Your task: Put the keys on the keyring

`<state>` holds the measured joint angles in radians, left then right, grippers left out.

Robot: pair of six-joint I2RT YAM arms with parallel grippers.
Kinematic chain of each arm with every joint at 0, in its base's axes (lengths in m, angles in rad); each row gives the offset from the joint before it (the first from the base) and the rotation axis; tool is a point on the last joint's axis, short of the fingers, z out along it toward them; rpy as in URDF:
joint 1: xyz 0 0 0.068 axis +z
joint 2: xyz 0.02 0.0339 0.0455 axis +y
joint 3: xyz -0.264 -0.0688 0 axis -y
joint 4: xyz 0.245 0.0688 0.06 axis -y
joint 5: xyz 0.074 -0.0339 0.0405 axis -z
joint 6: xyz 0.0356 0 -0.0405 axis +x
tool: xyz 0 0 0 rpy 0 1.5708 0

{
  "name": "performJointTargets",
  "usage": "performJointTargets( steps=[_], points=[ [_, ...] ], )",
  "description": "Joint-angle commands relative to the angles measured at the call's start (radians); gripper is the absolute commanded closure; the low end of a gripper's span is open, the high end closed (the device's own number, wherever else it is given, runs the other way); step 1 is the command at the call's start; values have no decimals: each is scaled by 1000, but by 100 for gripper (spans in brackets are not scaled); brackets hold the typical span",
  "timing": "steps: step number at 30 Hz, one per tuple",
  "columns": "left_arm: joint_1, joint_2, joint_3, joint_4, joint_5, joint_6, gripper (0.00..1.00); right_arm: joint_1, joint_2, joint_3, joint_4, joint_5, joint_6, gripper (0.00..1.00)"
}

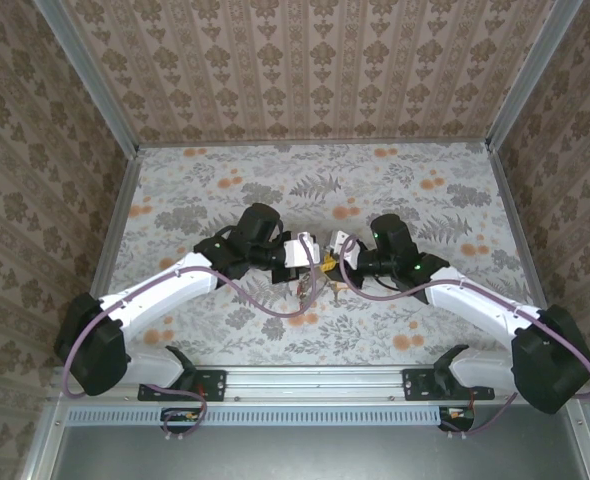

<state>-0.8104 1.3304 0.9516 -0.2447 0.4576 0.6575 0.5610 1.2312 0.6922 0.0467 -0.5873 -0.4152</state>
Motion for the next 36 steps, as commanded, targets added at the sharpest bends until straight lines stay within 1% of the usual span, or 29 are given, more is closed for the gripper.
performJointTargets(
  steps=[1, 2, 3, 7, 8, 9, 10, 11, 15, 20, 23, 29, 32, 36],
  points=[
    [-11, 2, 26, 123, 38, -44, 100, 27, 21, 16, 59, 52, 57, 94],
    [-12, 3, 25, 128, 38, -47, 100, 27, 21, 11, 79, 60, 68, 96],
    [-13, 3, 24, 130, 38, -53, 100, 27, 18, 6, 94, 61, 70, 100],
    [-7, -13, 10, 120, 36, -69, 99, 27, -6, -24, 174, 50, 78, 100],
    [-2, -20, 0, 118, 36, -75, 94, 27, -17, -35, 193, 44, 72, 100],
    [4, -30, -11, 116, 35, -82, 87, 26, -30, -48, 219, 37, 66, 100],
    [12, -40, -24, 116, 33, -89, 83, 25, -41, -58, 240, 38, 68, 100],
    [18, -51, -34, 115, 33, -95, 81, 24, -52, -67, 263, 38, 70, 100],
    [41, -68, -51, 104, 59, -106, 80, 20, -82, -111, 383, 29, 98, 100],
    [58, -74, -53, 99, 93, -106, 80, 16, -104, -139, 459, 32, 120, 100],
    [76, -84, -55, 96, 111, -108, 82, 10, -113, -151, 493, 29, 141, 100],
    [90, -88, -60, 115, 133, -134, 83, 5, -109, -195, 664, 31, 220, 100],
    [90, -96, -71, 141, 156, -141, 82, 5, -96, -188, 674, -12, 217, 100],
    [91, -106, -75, 159, 179, -136, 82, 5, -84, -188, 707, -17, 217, 100]
  ],
)
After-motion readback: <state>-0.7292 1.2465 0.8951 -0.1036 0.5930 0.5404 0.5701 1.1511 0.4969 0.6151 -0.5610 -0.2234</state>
